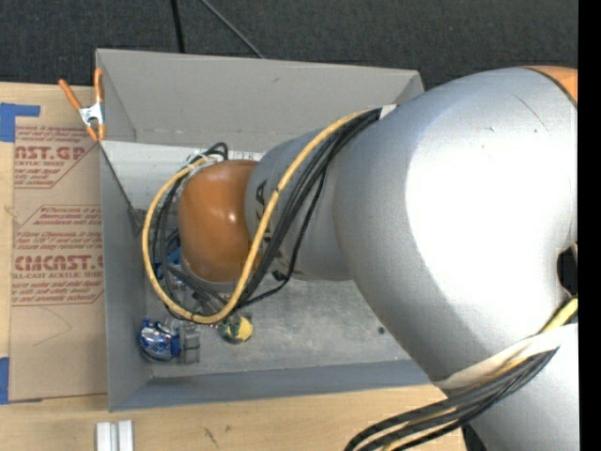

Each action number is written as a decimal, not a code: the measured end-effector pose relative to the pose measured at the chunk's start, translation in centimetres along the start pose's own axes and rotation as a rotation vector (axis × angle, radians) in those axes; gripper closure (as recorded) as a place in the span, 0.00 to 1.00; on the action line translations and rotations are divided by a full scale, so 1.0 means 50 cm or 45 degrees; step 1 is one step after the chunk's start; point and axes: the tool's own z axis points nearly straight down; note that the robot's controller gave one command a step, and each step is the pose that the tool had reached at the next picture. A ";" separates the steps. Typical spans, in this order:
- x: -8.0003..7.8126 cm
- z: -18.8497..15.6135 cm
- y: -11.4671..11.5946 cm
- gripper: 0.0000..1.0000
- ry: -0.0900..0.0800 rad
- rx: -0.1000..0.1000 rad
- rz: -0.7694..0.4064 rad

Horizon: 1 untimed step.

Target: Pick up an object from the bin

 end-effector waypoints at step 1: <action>0.000 0.000 -0.010 1.00 0.001 0.005 0.009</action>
Offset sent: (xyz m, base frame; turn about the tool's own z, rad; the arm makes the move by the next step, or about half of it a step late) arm 0.0000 0.0000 0.0000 0.0000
